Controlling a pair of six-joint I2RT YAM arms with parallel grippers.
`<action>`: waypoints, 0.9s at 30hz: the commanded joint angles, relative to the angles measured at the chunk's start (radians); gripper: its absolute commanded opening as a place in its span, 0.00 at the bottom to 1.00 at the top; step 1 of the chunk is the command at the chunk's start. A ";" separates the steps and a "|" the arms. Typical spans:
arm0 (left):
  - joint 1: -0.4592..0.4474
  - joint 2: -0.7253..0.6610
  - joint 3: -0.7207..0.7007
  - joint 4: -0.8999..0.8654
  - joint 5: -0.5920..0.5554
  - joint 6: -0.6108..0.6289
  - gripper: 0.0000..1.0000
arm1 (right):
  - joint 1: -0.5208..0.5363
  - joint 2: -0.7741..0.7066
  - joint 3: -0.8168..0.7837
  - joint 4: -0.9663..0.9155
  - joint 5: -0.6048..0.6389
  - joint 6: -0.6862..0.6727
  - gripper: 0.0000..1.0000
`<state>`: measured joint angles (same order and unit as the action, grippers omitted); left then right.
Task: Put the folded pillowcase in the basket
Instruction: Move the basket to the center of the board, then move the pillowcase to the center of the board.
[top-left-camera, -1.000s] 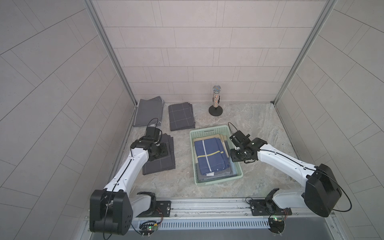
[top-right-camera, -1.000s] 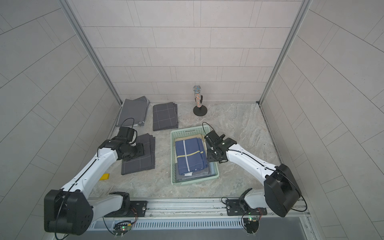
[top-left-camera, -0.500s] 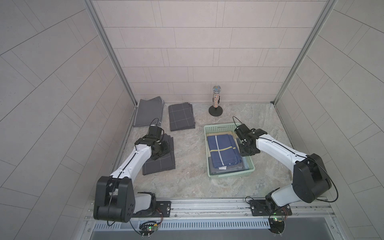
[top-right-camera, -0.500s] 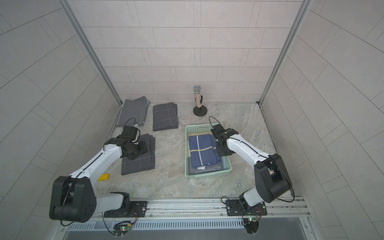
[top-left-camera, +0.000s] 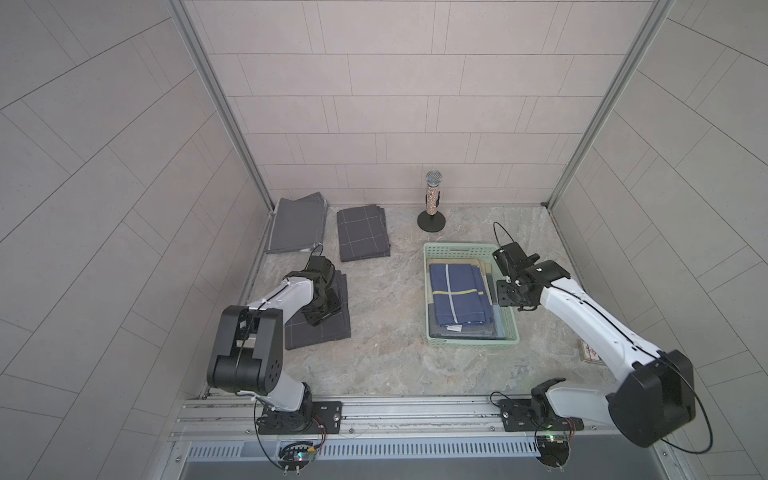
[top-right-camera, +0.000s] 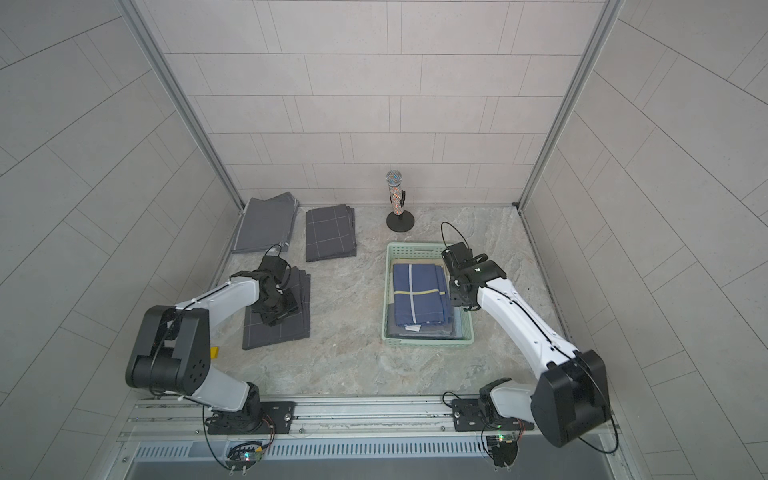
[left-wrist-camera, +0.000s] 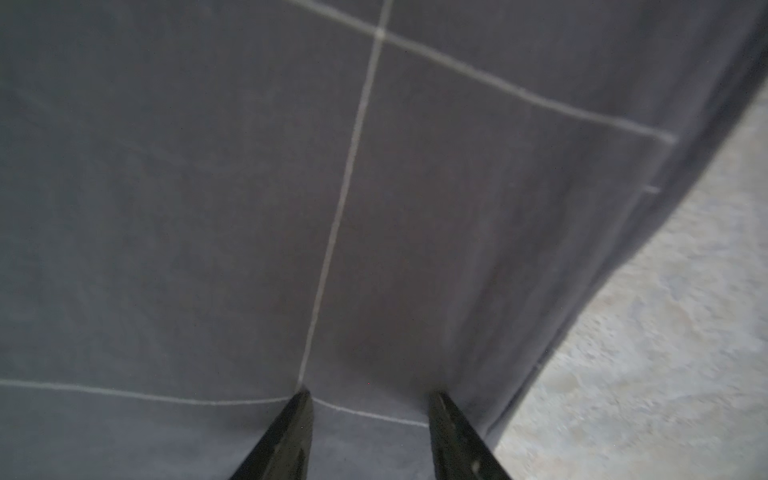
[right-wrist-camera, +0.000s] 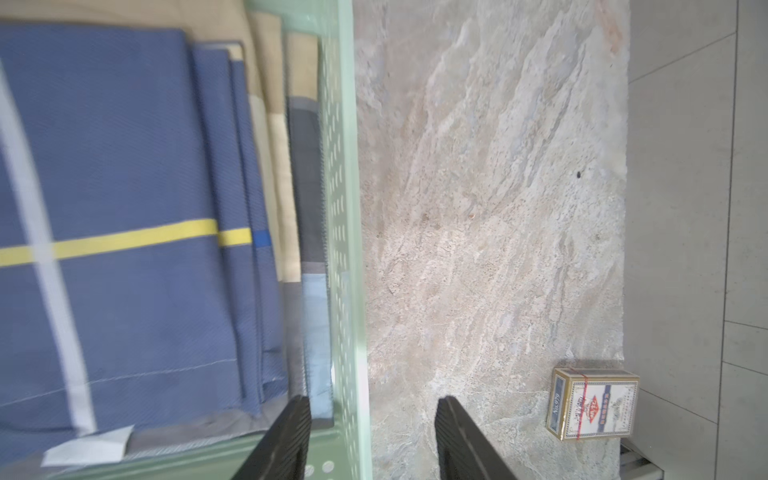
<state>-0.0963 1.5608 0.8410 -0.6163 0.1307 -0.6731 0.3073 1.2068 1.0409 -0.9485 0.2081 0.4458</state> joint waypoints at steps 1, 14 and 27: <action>-0.034 0.060 0.001 -0.011 0.048 -0.034 0.47 | 0.003 -0.094 0.030 -0.010 -0.095 0.008 0.55; -0.353 0.057 -0.188 0.239 0.109 -0.334 0.45 | 0.015 -0.161 0.016 0.061 -0.346 0.063 0.55; -0.554 -0.131 -0.309 0.313 0.026 -0.544 0.43 | 0.359 -0.104 0.031 0.188 -0.263 0.155 0.57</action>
<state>-0.6399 1.4342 0.6071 -0.1276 0.1261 -1.1652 0.6094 1.0775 1.0409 -0.8036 -0.1024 0.5678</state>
